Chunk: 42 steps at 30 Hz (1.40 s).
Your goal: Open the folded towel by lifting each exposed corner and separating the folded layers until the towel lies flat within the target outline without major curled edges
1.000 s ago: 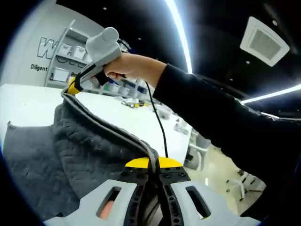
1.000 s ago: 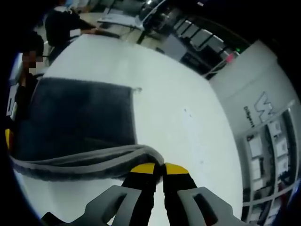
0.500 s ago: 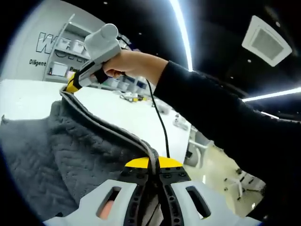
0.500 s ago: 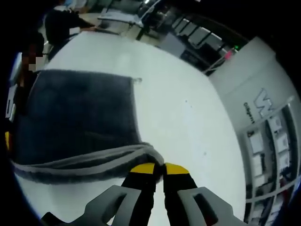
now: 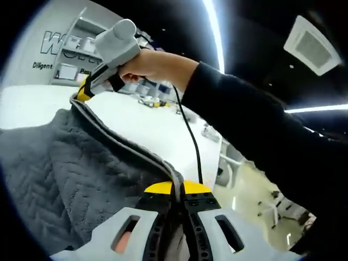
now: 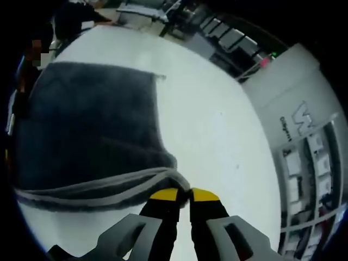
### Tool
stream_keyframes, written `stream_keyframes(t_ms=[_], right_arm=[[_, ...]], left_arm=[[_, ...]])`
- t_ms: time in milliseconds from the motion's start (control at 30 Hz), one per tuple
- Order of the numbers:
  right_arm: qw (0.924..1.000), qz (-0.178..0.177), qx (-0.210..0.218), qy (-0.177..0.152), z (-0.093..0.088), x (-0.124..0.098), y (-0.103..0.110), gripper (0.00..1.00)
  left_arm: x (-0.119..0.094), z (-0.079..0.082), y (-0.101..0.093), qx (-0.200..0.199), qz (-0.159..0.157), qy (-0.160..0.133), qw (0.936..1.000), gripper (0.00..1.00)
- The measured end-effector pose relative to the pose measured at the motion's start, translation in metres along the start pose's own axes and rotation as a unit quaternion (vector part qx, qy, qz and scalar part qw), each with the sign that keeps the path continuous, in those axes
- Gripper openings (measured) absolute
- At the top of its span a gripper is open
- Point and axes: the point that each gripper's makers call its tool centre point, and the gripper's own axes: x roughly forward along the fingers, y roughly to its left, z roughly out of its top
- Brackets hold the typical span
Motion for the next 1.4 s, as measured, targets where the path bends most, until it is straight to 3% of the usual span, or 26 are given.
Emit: stream_keyframes(t_ms=[200, 433, 667, 867, 1033, 1100, 1233, 1300, 1333, 1367, 1400], right_arm=[[0.9999, -0.003, -0.007, 0.013, -0.012, 0.005, -0.003, 0.01], [0.9995, -0.003, -0.015, 0.027, -0.021, 0.012, -0.001, 0.01], [0.9986, -0.007, -0.018, 0.049, -0.036, 0.016, -0.002, 0.02], [0.9972, -0.026, -0.021, 0.067, -0.047, 0.020, -0.009, 0.09], [0.9966, -0.049, -0.017, 0.065, -0.050, 0.012, -0.023, 0.22], [0.9962, -0.069, -0.013, 0.052, -0.047, 0.007, -0.033, 0.34], [0.9932, -0.097, -0.004, 0.064, -0.053, -0.003, -0.043, 0.68], [0.9887, -0.115, 0.021, 0.094, -0.066, -0.014, -0.044, 0.84], [0.9886, -0.119, 0.020, 0.091, -0.066, -0.017, -0.045, 0.90], [0.9878, -0.125, 0.024, 0.090, -0.066, -0.020, -0.045, 0.93], [0.9862, -0.138, 0.034, 0.085, -0.067, -0.025, -0.049, 0.98]], left_arm=[[0.011, -0.006, -0.003, -0.006, 0.000, 0.012, 0.9999, 0.03], [0.026, -0.022, -0.003, 0.019, 0.008, 0.049, 0.9986, 0.03], [0.030, -0.028, -0.004, 0.028, 0.007, 0.064, 0.9975, 0.05], [0.033, -0.034, -0.008, 0.027, 0.005, 0.079, 0.9965, 0.20], [0.029, -0.027, -0.009, 0.065, 0.008, 0.073, 0.9951, 0.35], [0.026, -0.020, -0.008, 0.079, 0.017, 0.064, 0.9947, 0.46], [0.027, -0.006, -0.006, 0.101, 0.027, 0.032, 0.9940, 0.95], [0.026, 0.001, -0.002, 0.130, 0.044, 0.019, 0.9904, 1.00], [0.021, 0.001, 0.011, 0.168, 0.082, 0.031, 0.9819, 1.00], [0.019, 0.002, 0.016, 0.199, 0.096, 0.038, 0.9745, 1.00], [0.018, 0.002, 0.015, 0.199, 0.095, 0.040, 0.9746, 1.00]])
